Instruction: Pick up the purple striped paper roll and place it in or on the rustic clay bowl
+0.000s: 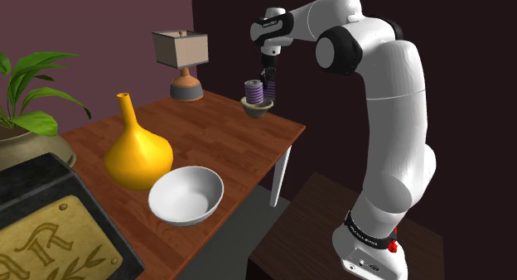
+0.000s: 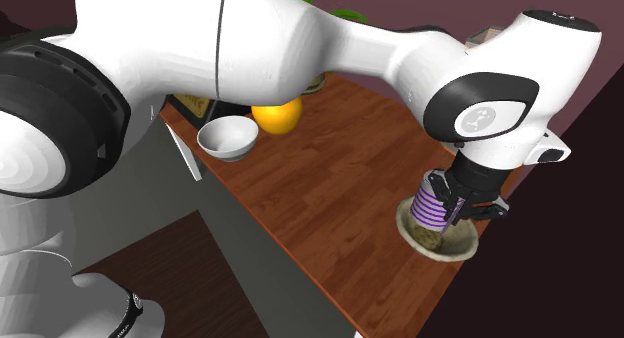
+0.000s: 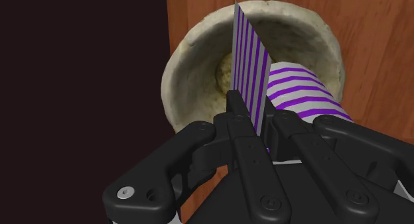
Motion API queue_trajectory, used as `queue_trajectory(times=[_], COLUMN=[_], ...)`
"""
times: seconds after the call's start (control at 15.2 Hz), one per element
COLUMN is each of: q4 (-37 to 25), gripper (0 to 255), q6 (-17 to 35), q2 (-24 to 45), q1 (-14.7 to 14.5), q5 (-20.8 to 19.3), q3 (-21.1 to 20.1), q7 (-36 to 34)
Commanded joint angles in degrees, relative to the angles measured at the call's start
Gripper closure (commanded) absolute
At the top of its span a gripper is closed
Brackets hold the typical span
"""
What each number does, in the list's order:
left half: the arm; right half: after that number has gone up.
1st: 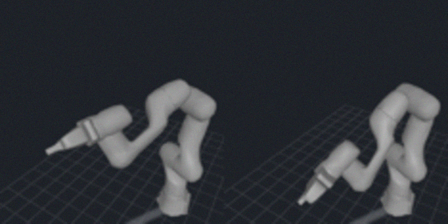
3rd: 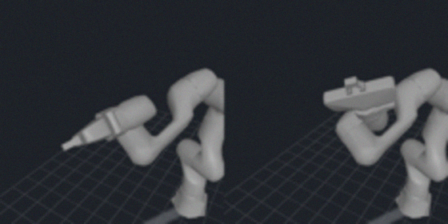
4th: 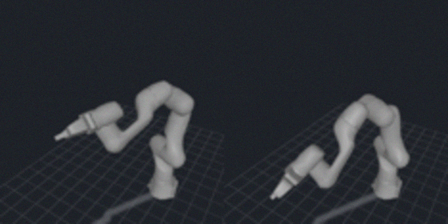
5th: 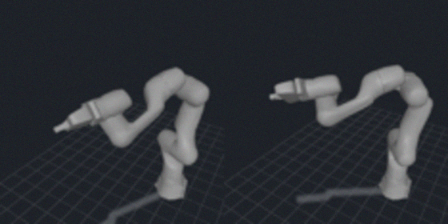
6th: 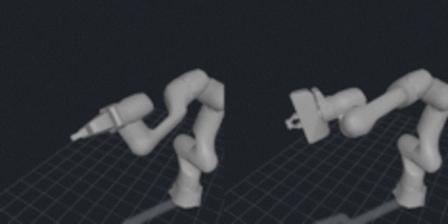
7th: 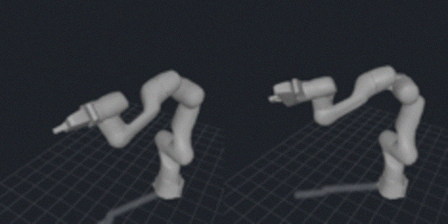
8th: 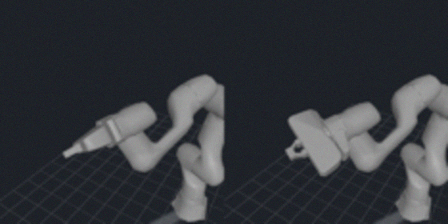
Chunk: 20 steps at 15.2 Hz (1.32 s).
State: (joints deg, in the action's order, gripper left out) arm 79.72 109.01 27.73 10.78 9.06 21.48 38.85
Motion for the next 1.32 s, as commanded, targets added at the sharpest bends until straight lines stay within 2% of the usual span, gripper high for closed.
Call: queue_trajectory(times=[0.0,0.07,0.13,0.46,0.73,1.25], q4=[0.0,0.0,0.03,0.0,-6.05,-6.05], gripper=[255,255,0,0,0,0], q6=[0.04,0.04,0.05,0.04,-6.77,-6.77], q2=[-0.04,-0.04,-0.05,-0.04,-0.89,-0.89], q1=[0.0,0.0,-0.01,0.0,0.32,0.32], q5=[0.0,0.0,0.0,0.0,-0.43,-0.43], q3=[0.0,0.0,0.0,0.0,0.26,0.26], q7=[0.0,0.0,0.0,0.0,-0.43,-0.43])
